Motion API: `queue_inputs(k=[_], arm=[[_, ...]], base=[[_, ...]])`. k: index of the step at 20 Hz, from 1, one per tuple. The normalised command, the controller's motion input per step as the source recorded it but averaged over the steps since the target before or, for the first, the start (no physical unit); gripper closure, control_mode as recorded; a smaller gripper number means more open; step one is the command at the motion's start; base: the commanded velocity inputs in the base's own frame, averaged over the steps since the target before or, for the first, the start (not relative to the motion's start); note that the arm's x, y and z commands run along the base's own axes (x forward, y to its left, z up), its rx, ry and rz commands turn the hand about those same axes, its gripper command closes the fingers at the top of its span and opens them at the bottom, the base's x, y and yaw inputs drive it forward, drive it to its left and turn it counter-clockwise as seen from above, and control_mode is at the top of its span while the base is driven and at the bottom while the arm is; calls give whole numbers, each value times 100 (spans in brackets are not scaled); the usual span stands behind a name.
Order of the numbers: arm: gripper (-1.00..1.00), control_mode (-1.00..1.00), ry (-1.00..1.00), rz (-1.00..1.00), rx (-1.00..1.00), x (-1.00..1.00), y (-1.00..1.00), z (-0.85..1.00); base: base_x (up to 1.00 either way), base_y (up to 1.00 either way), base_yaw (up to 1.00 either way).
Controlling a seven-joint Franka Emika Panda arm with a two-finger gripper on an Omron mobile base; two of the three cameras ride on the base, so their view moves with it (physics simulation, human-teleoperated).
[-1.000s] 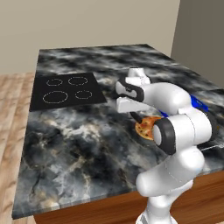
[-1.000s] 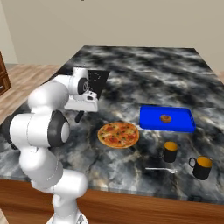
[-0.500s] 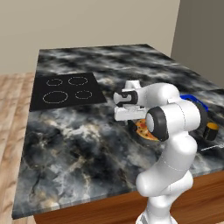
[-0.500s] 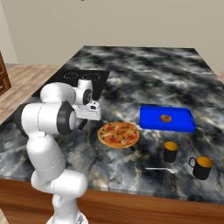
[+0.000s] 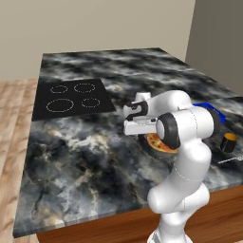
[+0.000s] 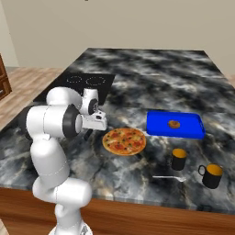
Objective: Take the pizza cutter from the drawer on the right and place it on the dining counter for cutting.
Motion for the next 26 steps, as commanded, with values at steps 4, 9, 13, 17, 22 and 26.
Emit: queue_inputs(k=[4,9,13,17,22,26], arm=[[100,-100,0,0,0,0,0,-29],[100,-100,0,0,0,0,0,-21],[100,-100,0,0,0,0,0,-19],[-100,-100,0,0,0,0,0,-8],[-100,-100,0,0,0,0,0,0],[-100,-100,0,0,0,0,0,0]], base=[[0,0,0],[0,0,0],[0,0,0],[0,0,0],[0,0,0],[0,0,0]])
